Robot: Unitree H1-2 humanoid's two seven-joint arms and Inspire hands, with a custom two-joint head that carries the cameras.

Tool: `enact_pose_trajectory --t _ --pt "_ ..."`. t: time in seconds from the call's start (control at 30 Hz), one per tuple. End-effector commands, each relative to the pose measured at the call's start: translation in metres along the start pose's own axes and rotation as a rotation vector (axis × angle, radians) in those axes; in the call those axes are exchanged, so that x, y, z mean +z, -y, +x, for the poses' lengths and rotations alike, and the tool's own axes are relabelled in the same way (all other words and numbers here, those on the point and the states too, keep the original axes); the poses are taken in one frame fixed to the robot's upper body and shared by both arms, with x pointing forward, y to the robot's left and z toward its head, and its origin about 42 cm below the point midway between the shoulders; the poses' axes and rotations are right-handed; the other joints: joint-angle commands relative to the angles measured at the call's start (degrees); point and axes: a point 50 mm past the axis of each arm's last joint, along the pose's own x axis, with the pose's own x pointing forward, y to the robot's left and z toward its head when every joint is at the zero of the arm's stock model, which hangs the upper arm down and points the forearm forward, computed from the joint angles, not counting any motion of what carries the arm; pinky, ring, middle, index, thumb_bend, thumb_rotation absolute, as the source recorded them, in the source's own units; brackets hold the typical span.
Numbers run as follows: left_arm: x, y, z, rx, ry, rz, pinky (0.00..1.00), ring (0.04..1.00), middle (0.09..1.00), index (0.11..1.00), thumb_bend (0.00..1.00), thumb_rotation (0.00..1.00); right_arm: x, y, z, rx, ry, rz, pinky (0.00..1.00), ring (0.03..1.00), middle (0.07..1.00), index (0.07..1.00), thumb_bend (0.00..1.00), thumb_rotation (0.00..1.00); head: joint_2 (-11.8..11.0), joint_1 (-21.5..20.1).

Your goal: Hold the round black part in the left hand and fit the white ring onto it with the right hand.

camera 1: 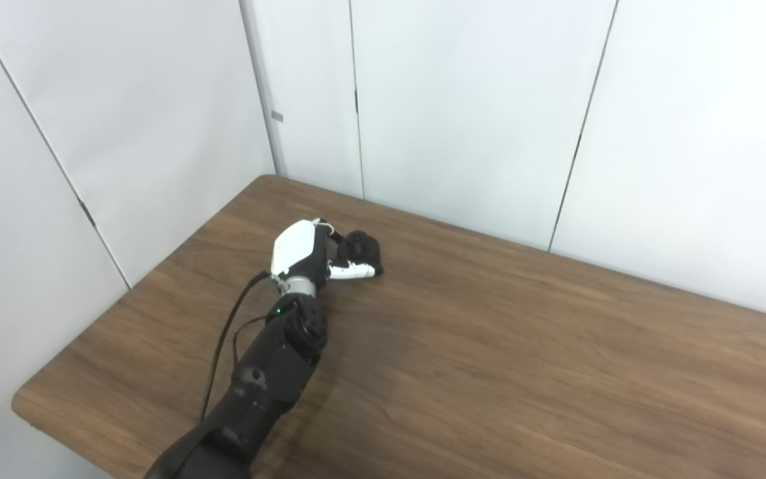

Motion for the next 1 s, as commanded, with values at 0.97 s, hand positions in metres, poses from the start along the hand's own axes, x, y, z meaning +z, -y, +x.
enact_pose_trajectory --t 0.97 --pt "0.061 0.018 -0.037 -0.106 0.436 0.033 1.0 0.879 0.865 0.48 0.52 0.05 -0.017 -0.009 -0.067 -0.034 -0.105 -0.019 0.89 0.989 0.998 0.964 0.73 0.93 1.0 -8.1"
